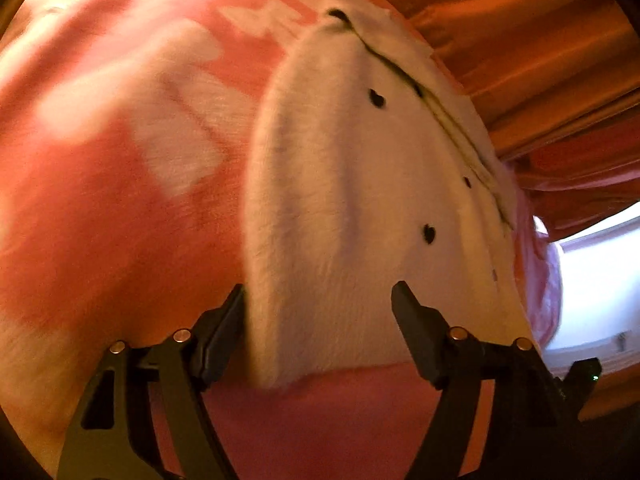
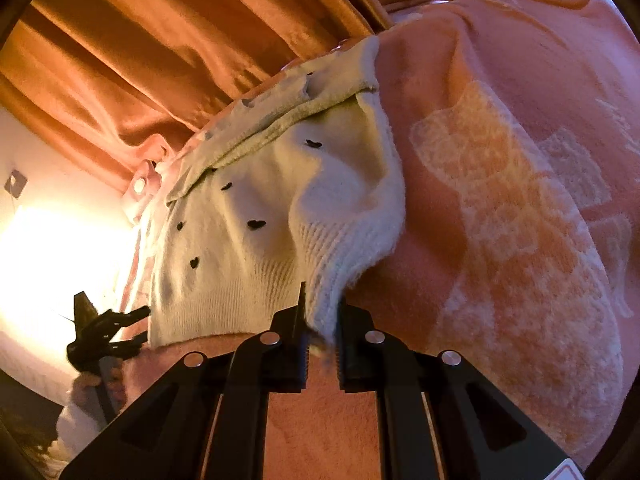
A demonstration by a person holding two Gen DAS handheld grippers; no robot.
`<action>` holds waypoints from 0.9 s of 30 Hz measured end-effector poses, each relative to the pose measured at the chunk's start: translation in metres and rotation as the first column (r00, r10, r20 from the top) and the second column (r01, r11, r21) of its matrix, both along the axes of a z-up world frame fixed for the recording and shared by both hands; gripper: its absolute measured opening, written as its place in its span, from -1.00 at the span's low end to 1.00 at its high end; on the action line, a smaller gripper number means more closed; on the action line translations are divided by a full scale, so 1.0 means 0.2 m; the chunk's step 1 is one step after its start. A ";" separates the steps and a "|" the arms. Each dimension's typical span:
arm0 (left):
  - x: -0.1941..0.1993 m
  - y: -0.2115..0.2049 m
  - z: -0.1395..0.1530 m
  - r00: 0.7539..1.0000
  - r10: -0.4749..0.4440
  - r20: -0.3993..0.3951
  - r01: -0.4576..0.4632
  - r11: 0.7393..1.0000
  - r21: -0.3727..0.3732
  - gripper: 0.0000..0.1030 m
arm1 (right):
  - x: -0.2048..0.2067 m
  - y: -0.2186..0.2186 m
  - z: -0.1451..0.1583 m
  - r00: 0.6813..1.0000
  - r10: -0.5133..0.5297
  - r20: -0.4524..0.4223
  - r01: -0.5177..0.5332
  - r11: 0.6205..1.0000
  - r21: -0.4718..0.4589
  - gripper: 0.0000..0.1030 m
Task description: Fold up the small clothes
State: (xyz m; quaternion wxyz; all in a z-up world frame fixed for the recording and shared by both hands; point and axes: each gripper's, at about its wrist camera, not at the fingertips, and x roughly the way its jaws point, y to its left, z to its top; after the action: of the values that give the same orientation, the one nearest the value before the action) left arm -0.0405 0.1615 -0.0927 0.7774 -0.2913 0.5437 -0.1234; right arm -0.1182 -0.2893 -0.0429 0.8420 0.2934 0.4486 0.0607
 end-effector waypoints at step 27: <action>1.58 -0.22 0.67 0.911 0.005 0.411 -0.015 1.000 0.021 -0.42 | 1.58 -0.31 0.37 0.960 -0.058 0.275 0.081 0.994 -0.073 -0.77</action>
State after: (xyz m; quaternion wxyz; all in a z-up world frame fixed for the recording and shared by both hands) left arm 0.2747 0.1169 0.0407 0.8784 -0.2525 0.3678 -0.1713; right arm 0.1984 -0.3511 0.0307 0.9089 0.2623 0.3200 0.0519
